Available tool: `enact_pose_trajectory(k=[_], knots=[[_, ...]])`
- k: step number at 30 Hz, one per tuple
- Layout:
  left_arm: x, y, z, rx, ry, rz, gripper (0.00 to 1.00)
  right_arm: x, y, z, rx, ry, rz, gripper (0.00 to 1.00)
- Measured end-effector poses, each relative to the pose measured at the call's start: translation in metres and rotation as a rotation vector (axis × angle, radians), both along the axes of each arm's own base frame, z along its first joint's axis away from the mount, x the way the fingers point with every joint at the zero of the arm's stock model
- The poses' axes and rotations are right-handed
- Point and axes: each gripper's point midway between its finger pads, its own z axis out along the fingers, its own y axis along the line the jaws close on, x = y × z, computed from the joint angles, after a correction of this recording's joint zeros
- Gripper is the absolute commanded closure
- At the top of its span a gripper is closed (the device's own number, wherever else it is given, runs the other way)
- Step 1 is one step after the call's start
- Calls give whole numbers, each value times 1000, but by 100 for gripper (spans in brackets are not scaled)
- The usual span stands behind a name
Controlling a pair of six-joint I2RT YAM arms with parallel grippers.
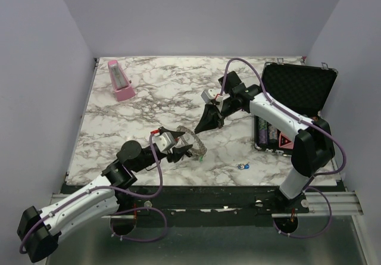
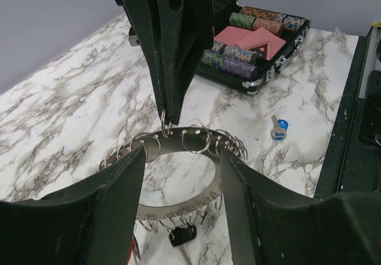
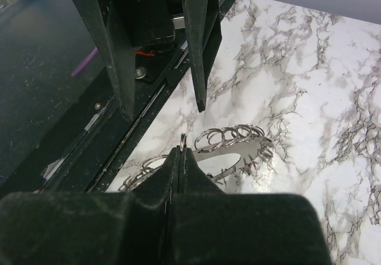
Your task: Put the keys on the keyring
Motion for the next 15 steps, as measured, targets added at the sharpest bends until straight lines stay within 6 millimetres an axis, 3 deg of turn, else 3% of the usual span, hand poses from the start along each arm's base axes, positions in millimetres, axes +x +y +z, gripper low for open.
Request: enact_pose_trajectory(k=[10,15], knots=[[9,-8,8,41,-30,0,57,-1,0,-1,2,2,3,99],[17,-14,11,82,-48,1,58,-1,0,-1,4,3,4,99]])
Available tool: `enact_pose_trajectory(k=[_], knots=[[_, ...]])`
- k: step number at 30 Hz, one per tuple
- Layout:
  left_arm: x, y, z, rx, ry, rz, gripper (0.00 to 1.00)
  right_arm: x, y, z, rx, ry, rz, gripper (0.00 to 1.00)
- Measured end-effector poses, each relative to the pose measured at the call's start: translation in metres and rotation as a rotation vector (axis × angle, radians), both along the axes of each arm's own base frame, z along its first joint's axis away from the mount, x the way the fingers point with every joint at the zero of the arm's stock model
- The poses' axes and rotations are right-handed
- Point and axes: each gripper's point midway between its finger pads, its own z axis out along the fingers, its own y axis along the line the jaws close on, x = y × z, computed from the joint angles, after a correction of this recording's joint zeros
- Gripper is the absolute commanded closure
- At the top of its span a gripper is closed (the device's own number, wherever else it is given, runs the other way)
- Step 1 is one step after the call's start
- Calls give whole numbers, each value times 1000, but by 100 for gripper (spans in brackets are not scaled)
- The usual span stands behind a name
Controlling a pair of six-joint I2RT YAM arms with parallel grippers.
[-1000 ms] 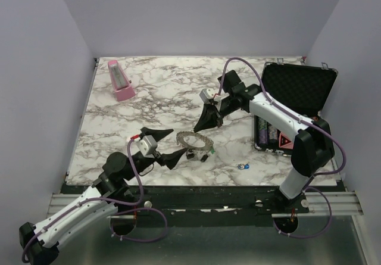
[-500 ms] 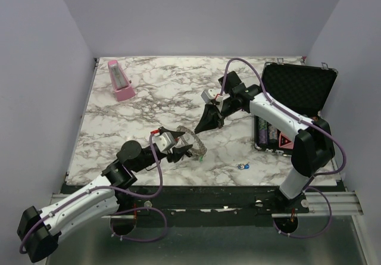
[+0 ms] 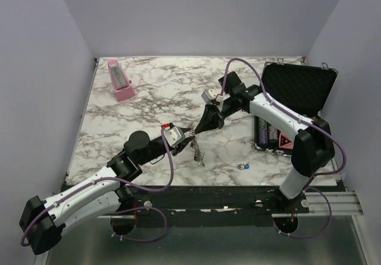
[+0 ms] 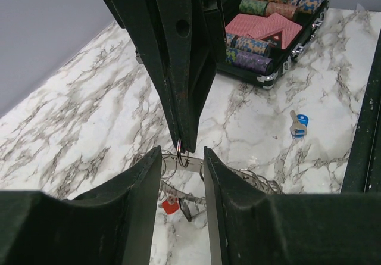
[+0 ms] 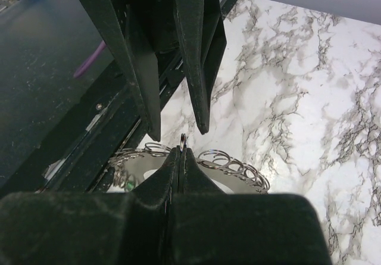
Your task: Put the keys on the keyring
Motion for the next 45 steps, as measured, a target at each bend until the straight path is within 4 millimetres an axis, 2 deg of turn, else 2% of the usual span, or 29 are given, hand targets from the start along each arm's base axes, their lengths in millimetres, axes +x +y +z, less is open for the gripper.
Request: enact_pose_trajectory(k=[7,15,22,25,28,39,43,45], knots=[[10,-8,-5,77,-10,-1,65,0,0,0,1,1,1,100],[12,-8,-10,108,-13,-3,69,0,0,0,2,1,2,99],[12,-8,-11,113,-11,-3,69,0,0,0,2,2,2,100],[12,-6,-11,114,-9,1,67,0,0,0,2,2,2,100],[13,-4,-11,115,-8,6,61,0,0,0,2,2,2,100],[17,1,-11,113,11,21,61,0,0,0,2,2,2,100],[16,2,-11,105,26,11,48,-1,0,0,2,2,2,100],[15,4,-9,94,33,9,46,-1,0,1,4,5,4,100]])
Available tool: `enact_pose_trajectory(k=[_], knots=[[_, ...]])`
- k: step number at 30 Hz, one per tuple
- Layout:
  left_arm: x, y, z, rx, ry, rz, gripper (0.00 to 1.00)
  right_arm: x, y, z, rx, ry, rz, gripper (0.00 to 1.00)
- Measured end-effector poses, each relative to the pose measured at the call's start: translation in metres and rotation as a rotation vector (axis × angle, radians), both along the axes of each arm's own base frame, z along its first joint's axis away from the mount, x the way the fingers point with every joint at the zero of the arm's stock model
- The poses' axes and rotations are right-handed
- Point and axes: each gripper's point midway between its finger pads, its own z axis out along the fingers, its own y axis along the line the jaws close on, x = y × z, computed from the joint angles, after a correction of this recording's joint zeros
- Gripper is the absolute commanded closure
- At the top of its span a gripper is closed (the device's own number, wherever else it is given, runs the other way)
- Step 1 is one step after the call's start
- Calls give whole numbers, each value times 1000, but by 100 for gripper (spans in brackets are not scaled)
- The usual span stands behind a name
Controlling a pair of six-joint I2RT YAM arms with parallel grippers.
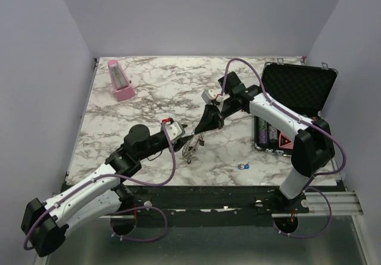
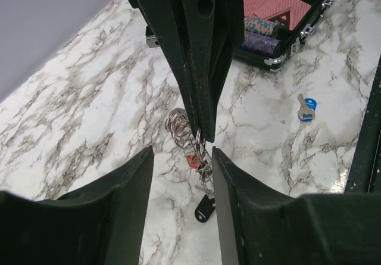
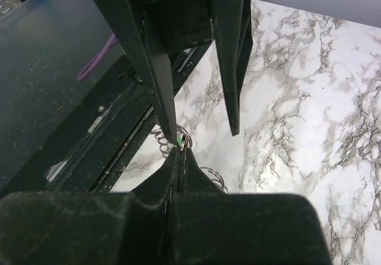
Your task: Put the keys on the keyring
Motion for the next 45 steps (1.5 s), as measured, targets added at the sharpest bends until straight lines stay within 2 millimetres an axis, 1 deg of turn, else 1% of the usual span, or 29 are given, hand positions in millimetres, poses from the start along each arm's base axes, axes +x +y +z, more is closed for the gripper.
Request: enact_pose_trajectory(k=[2,4,5,7,8,11,18,22,27,29,30,34,35,36,37,39,40,42,45], knots=[[-1,3,5,-18,1,-1,44,0,0,1,4,2,2,100],[-4,5,12,-39,-4,-9,46,-1,0,1,6,4,4,100],[-5,6,14,-45,-8,-12,49,-1,0,1,6,4,4,100],[-7,7,18,-57,-13,-23,58,-1,0,1,7,4,5,99],[-9,7,18,-59,-10,-36,61,-1,0,1,7,5,5,100],[-9,6,16,-48,7,-55,64,-1,0,1,8,6,5,100],[-9,-3,6,-15,61,-112,65,-2,0,1,8,7,6,100],[-10,-6,2,-7,78,-131,68,-2,0,2,10,8,7,100],[-9,-10,-1,-1,100,-140,81,-2,0,2,10,9,7,100],[-9,-10,-3,0,104,-143,92,-2,0,1,9,10,7,100],[-9,-11,-3,0,108,-145,100,-2,0,1,9,10,7,100],[-8,-10,-5,1,121,-140,100,-2,0,1,7,13,7,100],[-8,-11,-6,1,122,-139,100,-2,0,1,7,13,7,98],[-8,-10,-6,2,122,-139,100,-2,0,1,7,13,7,95],[-8,-10,-5,1,121,-138,100,-2,0,1,7,14,7,89],[-8,-10,-4,0,117,-136,100,-3,-1,1,5,18,7,73],[-8,-9,-3,0,110,-135,100,-3,-1,1,6,19,7,68],[-8,-7,-2,2,94,-131,100,-4,-1,3,9,19,8,61],[-12,-2,0,8,58,-134,100,-7,-3,11,21,-1,9,55]])
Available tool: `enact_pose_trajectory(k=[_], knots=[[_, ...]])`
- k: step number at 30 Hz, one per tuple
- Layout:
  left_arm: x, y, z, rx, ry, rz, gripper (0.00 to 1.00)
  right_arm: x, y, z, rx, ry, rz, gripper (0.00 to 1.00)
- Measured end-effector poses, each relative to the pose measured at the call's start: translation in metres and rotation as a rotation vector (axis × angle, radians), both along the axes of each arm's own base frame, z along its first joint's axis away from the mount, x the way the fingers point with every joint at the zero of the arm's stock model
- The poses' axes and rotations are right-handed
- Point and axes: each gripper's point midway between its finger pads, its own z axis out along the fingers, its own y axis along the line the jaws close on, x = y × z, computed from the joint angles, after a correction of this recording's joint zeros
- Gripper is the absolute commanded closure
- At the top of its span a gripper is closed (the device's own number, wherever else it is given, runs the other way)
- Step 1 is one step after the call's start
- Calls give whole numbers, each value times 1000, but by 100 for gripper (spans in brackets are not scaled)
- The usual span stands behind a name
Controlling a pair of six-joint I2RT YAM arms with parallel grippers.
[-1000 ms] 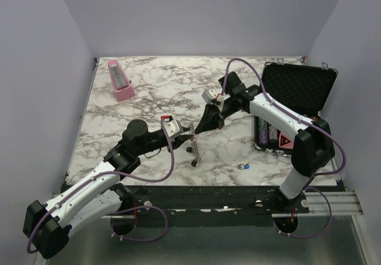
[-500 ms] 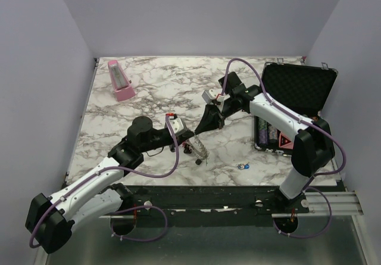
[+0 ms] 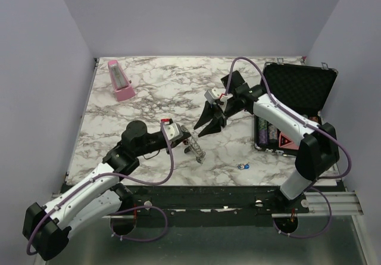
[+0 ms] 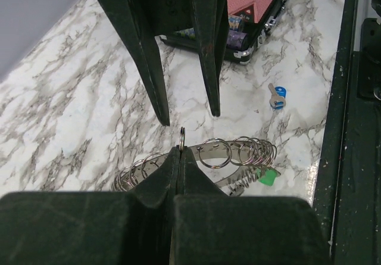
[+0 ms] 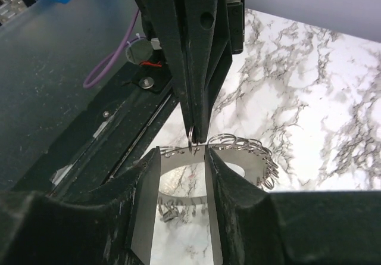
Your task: Put the keys on the keyring
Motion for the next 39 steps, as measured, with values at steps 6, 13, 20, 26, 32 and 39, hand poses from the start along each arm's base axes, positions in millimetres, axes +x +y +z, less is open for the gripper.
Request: enact_pose_trajectory(k=[6,13,20,26,32,39], knots=[[-10,10,7,-13,-79,-14,100,-7,-5,18,28,-45,1,53],[-25,9,3,-58,-62,-64,100,-14,-2,18,23,-46,14,54],[-40,11,-4,-181,-7,-87,100,-23,3,16,3,-31,34,54],[-48,16,-2,-316,24,-72,100,-30,4,13,-12,-7,46,60],[-47,21,5,-424,38,-33,100,-42,11,7,-40,20,69,61],[-44,23,21,-518,49,-15,100,-46,15,7,-42,28,79,61]])
